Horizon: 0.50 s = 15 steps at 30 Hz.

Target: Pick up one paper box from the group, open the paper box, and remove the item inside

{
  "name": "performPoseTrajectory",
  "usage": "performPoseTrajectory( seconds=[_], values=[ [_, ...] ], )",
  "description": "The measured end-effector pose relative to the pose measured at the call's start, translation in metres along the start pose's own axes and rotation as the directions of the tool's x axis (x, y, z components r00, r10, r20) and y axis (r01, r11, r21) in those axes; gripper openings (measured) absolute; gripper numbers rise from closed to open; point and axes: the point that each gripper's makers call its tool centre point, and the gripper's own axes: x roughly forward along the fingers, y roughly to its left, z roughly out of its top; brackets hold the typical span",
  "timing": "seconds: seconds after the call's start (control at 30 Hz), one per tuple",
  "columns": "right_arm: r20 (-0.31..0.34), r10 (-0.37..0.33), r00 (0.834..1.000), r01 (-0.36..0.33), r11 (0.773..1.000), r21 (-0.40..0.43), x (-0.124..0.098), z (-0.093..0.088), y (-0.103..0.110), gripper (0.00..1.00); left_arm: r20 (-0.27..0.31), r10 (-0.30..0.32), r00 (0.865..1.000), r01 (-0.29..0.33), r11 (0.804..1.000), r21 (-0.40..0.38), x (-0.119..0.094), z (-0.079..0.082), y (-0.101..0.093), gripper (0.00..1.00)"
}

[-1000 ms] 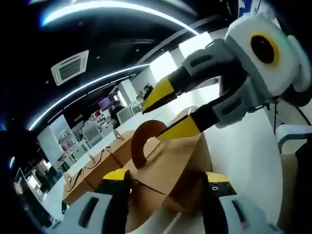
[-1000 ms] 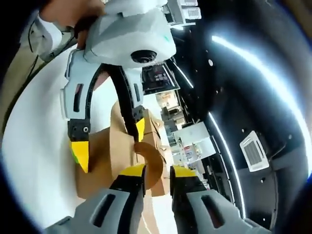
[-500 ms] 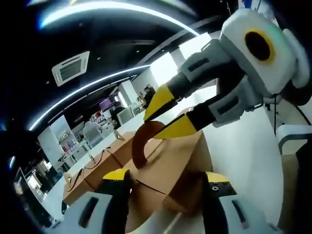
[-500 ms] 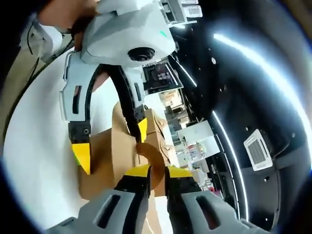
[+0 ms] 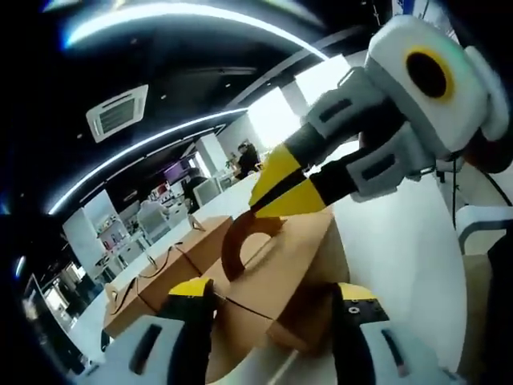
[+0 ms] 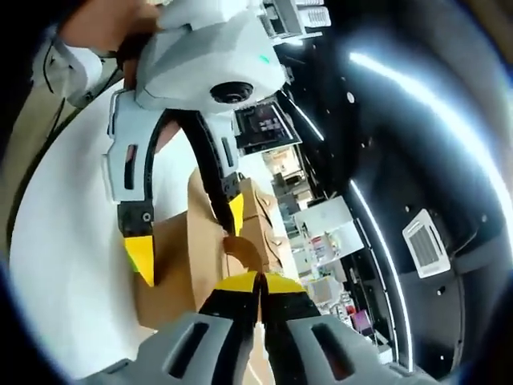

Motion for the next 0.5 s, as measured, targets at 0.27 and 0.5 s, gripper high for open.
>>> performPoseTrajectory(
  seconds=[0.27,0.5],
  values=[
    [0.004,-0.002,1.000,0.002,0.999,-0.038,-0.0064,0.0039,0.0011,0.02,-0.011,-0.005,1.000,0.005,1.000,-0.007,0.0019,0.0007,0.0013,0.60],
    [0.016,-0.011,1.000,0.012,0.995,-0.095,-0.0099,0.0101,0.0013,0.02,-0.031,0.003,1.000,-0.003,1.000,0.018,0.0034,-0.0003,0.0015,0.60]
  ],
)
